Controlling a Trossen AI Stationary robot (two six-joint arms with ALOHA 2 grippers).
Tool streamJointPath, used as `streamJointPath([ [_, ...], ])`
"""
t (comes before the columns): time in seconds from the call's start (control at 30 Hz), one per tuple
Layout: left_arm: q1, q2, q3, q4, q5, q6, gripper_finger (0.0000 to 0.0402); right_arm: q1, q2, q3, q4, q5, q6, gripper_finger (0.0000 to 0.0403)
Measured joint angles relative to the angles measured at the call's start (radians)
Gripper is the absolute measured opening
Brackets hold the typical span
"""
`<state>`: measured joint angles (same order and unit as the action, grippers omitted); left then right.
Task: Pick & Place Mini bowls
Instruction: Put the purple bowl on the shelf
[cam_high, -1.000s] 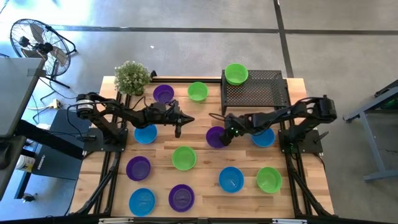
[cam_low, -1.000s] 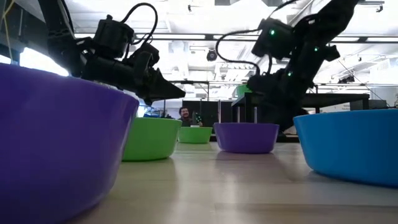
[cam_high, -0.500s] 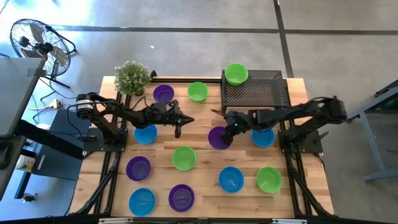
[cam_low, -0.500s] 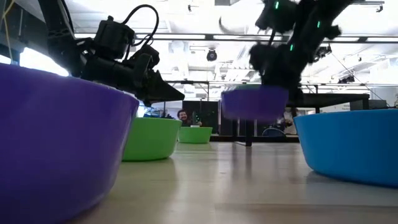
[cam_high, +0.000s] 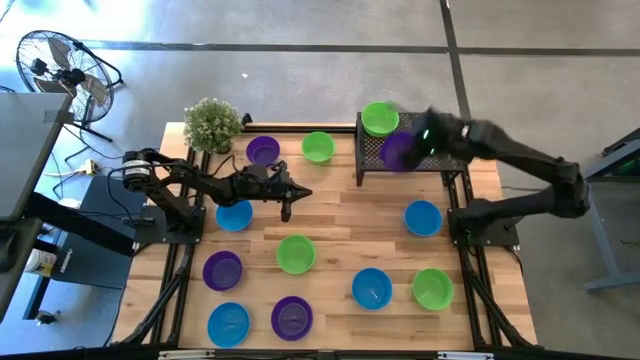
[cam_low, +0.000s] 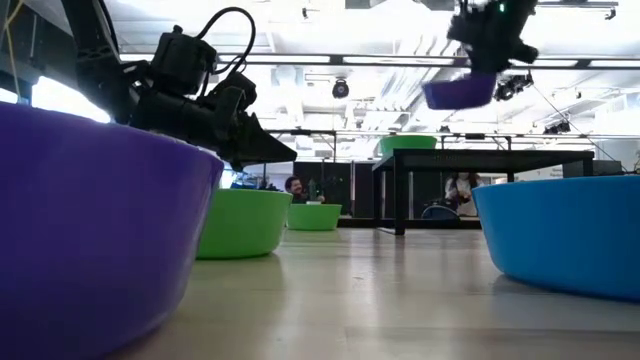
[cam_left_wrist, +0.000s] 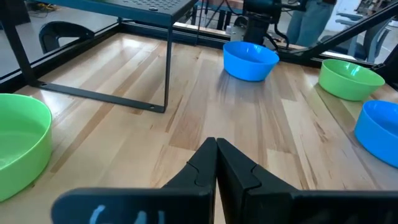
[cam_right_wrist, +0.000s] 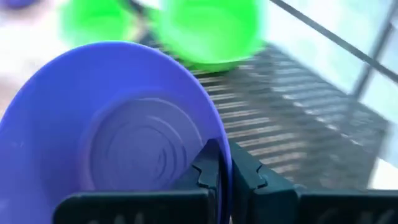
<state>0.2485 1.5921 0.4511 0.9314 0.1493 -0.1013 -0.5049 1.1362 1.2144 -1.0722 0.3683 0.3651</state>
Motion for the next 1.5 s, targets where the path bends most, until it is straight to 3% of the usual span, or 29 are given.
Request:
streamJointPath([
  [0.2,0.0,0.0,0.0,0.0,0.0,0.0,0.0001,-0.375,0.028,0.0,0.081,-0.138,-0.197,0.0004],
  [0.37,0.0,0.0,0.0,0.0,0.0,0.0,0.0001,-0.533,0.096,-0.001,0.138,-0.212,-0.259,0.0004],
  [0.73,0.0,0.0,0.001,-0.019,0.02,0.0,0.0001,-0.571,0.236,0.001,0.202,-0.165,-0.279,0.0004],
  [1.13,0.0,0.0,0.001,-0.018,0.024,0.002,0.0001,-0.605,0.249,0.002,0.195,-0.059,-0.333,0.0006],
  [1.5,0.0,0.0,0.001,-0.017,0.024,0.003,0.0001,-0.621,0.249,0.002,0.192,-0.056,-0.347,0.0053],
])
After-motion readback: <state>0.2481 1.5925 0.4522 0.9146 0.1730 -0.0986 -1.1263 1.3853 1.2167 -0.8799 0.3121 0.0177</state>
